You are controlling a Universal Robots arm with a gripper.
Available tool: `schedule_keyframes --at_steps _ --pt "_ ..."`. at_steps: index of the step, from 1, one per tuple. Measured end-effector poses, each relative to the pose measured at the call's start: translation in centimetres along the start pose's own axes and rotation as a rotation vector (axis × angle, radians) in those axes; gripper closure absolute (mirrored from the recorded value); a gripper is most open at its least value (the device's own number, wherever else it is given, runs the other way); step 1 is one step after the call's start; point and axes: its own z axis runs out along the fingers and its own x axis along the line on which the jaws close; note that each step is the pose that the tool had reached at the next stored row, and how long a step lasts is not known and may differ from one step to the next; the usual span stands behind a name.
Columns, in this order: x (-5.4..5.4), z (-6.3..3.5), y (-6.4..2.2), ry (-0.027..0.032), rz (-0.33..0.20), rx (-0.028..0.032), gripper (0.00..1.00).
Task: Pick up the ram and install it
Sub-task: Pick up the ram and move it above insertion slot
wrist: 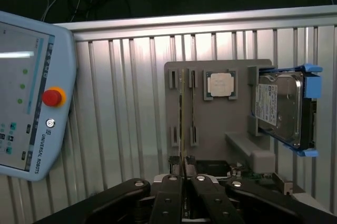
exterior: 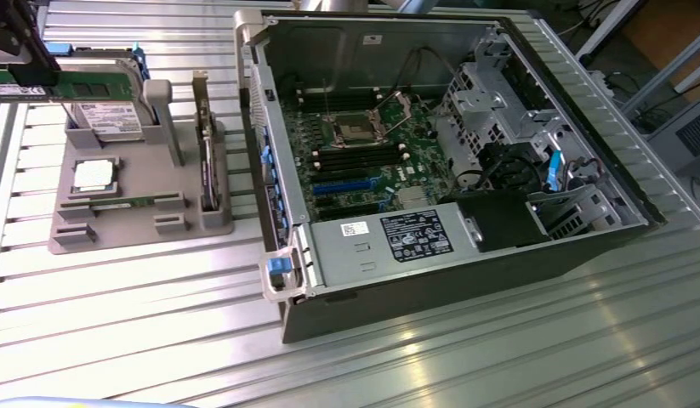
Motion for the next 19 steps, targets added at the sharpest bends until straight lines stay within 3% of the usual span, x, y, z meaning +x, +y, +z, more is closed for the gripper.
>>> schedule_keyframes --at_steps 5,19 --pt "-0.1 0.04 -1.12 0.0003 -0.002 -0.0067 0.88" --pt "-0.1 0.09 -2.36 0.0004 -0.005 -0.0099 0.88"
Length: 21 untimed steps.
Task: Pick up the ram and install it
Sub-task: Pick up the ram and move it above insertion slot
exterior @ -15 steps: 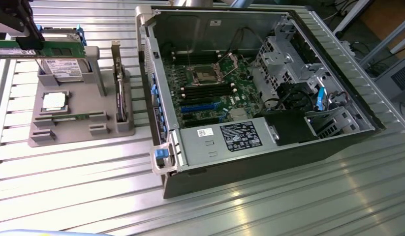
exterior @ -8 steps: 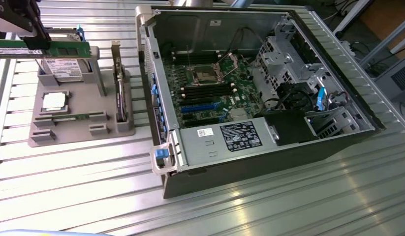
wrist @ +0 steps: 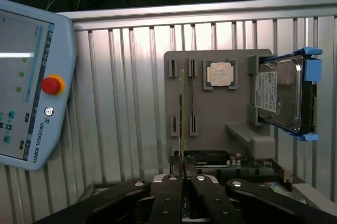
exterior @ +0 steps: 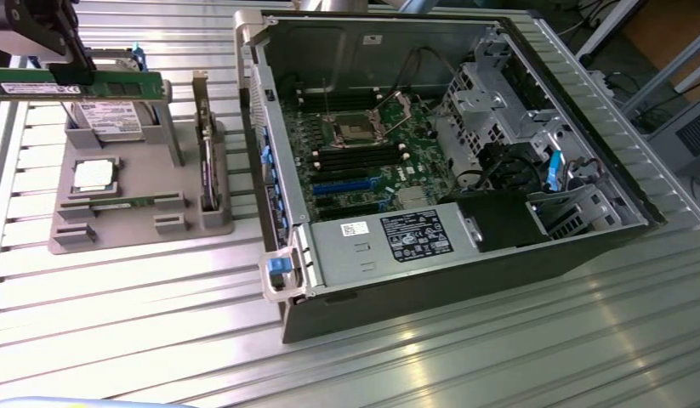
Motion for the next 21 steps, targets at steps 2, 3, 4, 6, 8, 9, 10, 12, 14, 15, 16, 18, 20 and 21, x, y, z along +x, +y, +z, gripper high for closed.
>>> schedule_keyframes --at_steps 2,3,4,6,8,9,10,12,14,15,16,18,20,21 --pt "0.0 0.0 -0.22 0.0 -0.001 -0.0005 0.88" --pt "0.0 0.01 -0.34 0.0 -0.001 -0.0007 0.88" --pt "0.0 0.01 -0.37 0.0 -0.001 -0.0008 0.88" --pt "0.0 0.01 -0.49 0.0 -0.002 -0.0009 0.88" --pt "0.0 0.01 -0.63 0.0 -0.002 -0.0012 0.88" --pt "0.0 0.02 -0.71 0.0 -0.002 -0.0013 0.88" --pt "0.0 0.02 -0.82 0.0 -0.003 -0.0015 0.88" --pt "-0.1 0.02 -0.91 0.0 -0.003 -0.0016 0.88" --pt "-0.1 0.03 -1.08 0.0001 -0.003 -0.0019 0.88" --pt "-0.1 0.03 -1.12 0.0 -0.003 -0.0019 0.88" --pt "-0.1 0.02 -1.18 0.0001 -0.004 -0.0021 0.88" --pt "-0.1 0.04 -1.3 0.0 -0.004 -0.0022 0.88" --pt "-0.1 0.04 -1.48 0.0 -0.004 -0.0025 0.88" --pt "-0.1 0.04 -1.54 0.0 -0.005 -0.0025 0.88"
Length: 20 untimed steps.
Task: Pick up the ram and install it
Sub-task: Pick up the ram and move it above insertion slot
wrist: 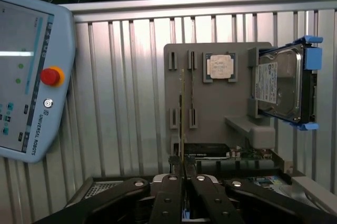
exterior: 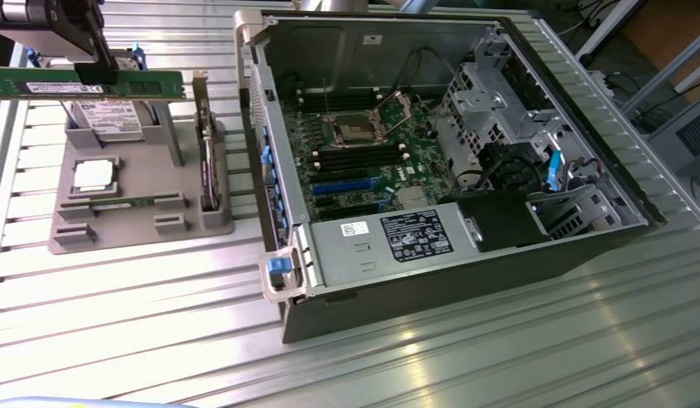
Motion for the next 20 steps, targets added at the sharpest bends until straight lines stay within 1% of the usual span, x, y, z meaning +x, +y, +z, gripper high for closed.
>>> schedule_keyframes --at_steps 20 --pt "-0.1 0.02 -1.21 0.0001 -0.003 -0.0015 0.88"
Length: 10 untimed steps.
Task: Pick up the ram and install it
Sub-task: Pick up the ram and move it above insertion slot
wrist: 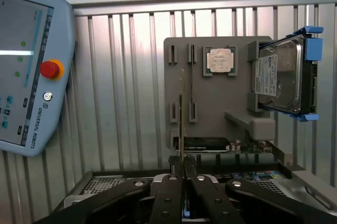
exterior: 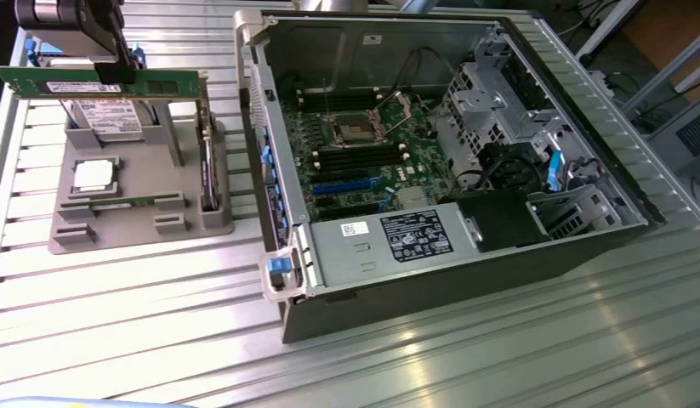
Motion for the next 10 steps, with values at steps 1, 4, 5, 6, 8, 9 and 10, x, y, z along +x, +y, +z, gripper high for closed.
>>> schedule_keyframes --at_steps 1,4,5,6,8,9,10 --pt "0.0 0.01 -0.07 0.0 0.0 0.0 0.88" --pt "-0.01 0.0 -0.27 0.0001 0.0 -0.0003 0.88" --pt "-0.01 0.01 -0.32 0.0 0.0 -0.0002 0.88" --pt "-0.02 0.01 -0.35 -0.0001 -0.001 -0.0002 0.88" --pt "-0.02 0.01 -0.43 0.0 -0.001 -0.0003 0.88" --pt "-0.02 0.01 -0.47 0.0 -0.001 -0.0004 0.88" --pt "-0.02 0.02 -0.5 -0.0001 -0.001 -0.0003 0.88"
